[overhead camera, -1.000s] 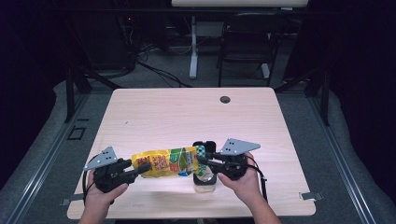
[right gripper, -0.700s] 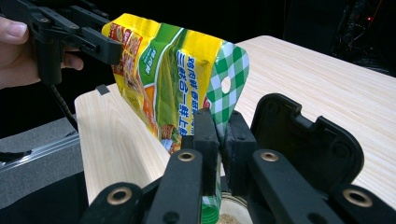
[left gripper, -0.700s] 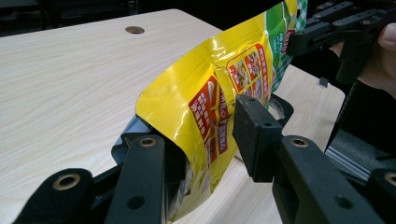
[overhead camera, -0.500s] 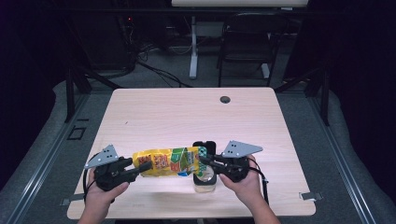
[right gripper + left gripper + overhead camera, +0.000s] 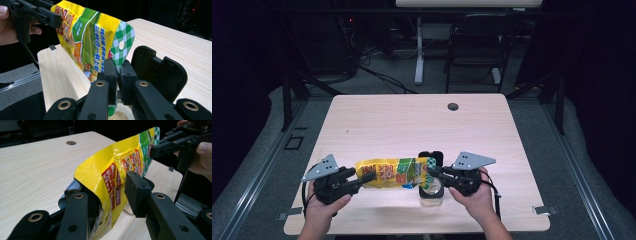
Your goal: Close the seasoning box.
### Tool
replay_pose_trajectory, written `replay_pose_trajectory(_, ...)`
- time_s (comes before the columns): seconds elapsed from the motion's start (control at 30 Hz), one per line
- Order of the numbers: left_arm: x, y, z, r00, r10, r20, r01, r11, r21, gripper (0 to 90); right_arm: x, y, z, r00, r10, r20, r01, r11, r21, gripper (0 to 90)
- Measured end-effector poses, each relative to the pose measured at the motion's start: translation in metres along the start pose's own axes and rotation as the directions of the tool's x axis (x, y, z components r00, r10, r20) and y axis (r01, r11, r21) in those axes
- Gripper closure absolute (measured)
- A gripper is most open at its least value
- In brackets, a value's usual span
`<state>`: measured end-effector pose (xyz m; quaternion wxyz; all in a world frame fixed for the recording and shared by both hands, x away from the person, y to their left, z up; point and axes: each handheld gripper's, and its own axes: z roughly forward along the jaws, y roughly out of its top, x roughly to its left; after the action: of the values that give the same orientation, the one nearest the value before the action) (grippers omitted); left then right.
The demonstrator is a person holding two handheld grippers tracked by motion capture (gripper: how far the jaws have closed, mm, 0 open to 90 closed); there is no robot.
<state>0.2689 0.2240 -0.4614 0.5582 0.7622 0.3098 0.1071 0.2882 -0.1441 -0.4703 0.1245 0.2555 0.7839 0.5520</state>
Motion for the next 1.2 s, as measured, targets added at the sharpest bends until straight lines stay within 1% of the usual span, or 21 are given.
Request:
replay_pose_trajectory(0.1, -0.0008, -0.0012, 0.0004, 1.0000, -0.004, 0.001, 0.004, 0.9998, -0.022, 65.8, 0.0000, -0.0011, -0.0006, 1.0000, 0.006, -0.001, -0.006, 1.000, -0.005, 86.0)
replay_pose_trajectory(0.13, -0.0002, -0.0014, -0.0003, 0.9999, -0.002, 0.013, 0.002, 0.9997, -0.022, 65.8, -0.0003, -0.0014, -0.0008, 1.0000, 0.005, -0.001, -0.005, 1.000, -0.004, 86.0)
replay_pose_trajectory(0.17, -0.0008, -0.0019, 0.0001, 1.0000, -0.004, 0.004, 0.004, 0.9994, -0.034, 65.9, -0.0003, -0.0018, -0.0008, 1.0000, 0.008, 0.000, -0.008, 1.000, -0.007, 85.9)
replay_pose_trajectory(0.2, -0.0007, -0.0023, 0.0003, 0.9999, -0.008, 0.014, 0.009, 0.9990, -0.045, 66.0, -0.0004, -0.0019, -0.0008, 1.0000, 0.009, 0.000, -0.009, 1.000, -0.008, 85.8)
replay_pose_trajectory(0.27, -0.0009, -0.0026, 0.0004, 0.9998, -0.011, 0.019, 0.012, 0.9985, -0.054, 66.1, -0.0006, -0.0022, -0.0012, 1.0000, 0.009, 0.001, -0.009, 1.000, -0.007, 85.7)
replay_pose_trajectory(0.3, -0.0018, -0.0028, 0.0006, 0.9999, -0.013, 0.010, 0.014, 0.9980, -0.062, 66.2, -0.0007, -0.0022, -0.0015, 1.0000, 0.009, 0.003, -0.009, 1.000, -0.004, 85.7)
replay_pose_trajectory(0.37, -0.0019, -0.0032, 0.0010, 0.9997, -0.008, 0.022, 0.009, 0.9971, -0.075, 66.2, -0.0012, -0.0027, -0.0019, 0.9999, 0.010, 0.006, -0.010, 1.000, -0.003, 85.7)
replay_pose_trajectory(0.5, -0.0027, -0.0040, 0.0012, 0.9999, -0.004, 0.016, 0.006, 0.9953, -0.096, 66.8, -0.0018, -0.0038, -0.0028, 0.9999, 0.015, 0.003, -0.015, 1.000, -0.005, 85.6)
replay_pose_trajectory(0.67, -0.0035, -0.0043, 0.0017, 0.9998, -0.005, 0.018, 0.007, 0.9937, -0.112, 67.1, -0.0017, -0.0041, -0.0034, 0.9999, 0.014, 0.010, -0.014, 1.000, -0.004, 85.4)
replay_pose_trajectory(0.83, -0.0040, -0.0047, 0.0021, 0.9998, -0.007, 0.020, 0.010, 0.9921, -0.125, 67.7, -0.0023, -0.0048, -0.0039, 0.9998, 0.017, 0.007, -0.017, 1.000, -0.006, 85.3)
replay_pose_trajectory(1.03, -0.0046, -0.0034, 0.0023, 0.9998, -0.007, 0.018, 0.009, 0.9924, -0.122, 67.8, -0.0029, -0.0053, -0.0040, 0.9998, 0.019, 0.009, -0.019, 1.000, -0.008, 85.1)
replay_pose_trajectory(1.2, -0.0046, -0.0023, 0.0027, 0.9998, 0.003, 0.022, 0.000, 0.9924, -0.123, 67.8, -0.0032, -0.0053, -0.0047, 0.9998, 0.018, 0.012, -0.018, 1.000, -0.004, 85.0)
